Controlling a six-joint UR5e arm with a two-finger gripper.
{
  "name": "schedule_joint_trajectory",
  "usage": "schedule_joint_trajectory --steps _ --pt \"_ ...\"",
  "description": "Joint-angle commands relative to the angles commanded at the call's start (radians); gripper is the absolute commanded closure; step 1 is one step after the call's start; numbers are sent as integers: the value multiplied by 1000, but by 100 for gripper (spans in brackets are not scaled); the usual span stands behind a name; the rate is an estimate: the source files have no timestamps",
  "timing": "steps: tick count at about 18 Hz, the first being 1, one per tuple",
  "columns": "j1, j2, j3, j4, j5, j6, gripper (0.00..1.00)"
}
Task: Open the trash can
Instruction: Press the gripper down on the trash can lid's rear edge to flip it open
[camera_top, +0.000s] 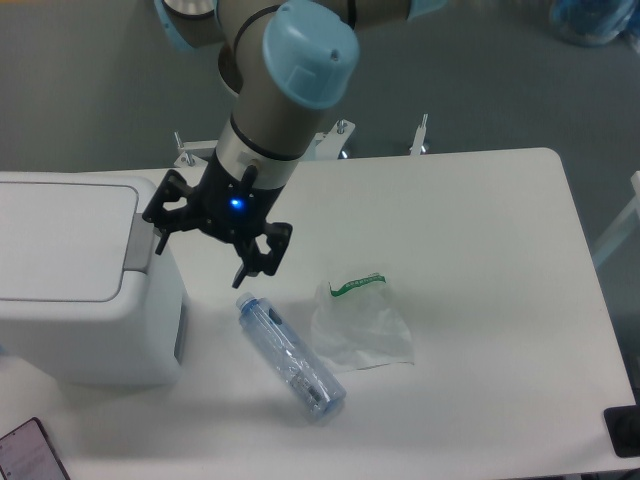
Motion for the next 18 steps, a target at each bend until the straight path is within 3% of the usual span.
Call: schedule_joint_trajectory --steps 6,18 --pt "-3 17 -48 0 2 -2 0" --pt "-8 9 -48 12 0 -11 0"
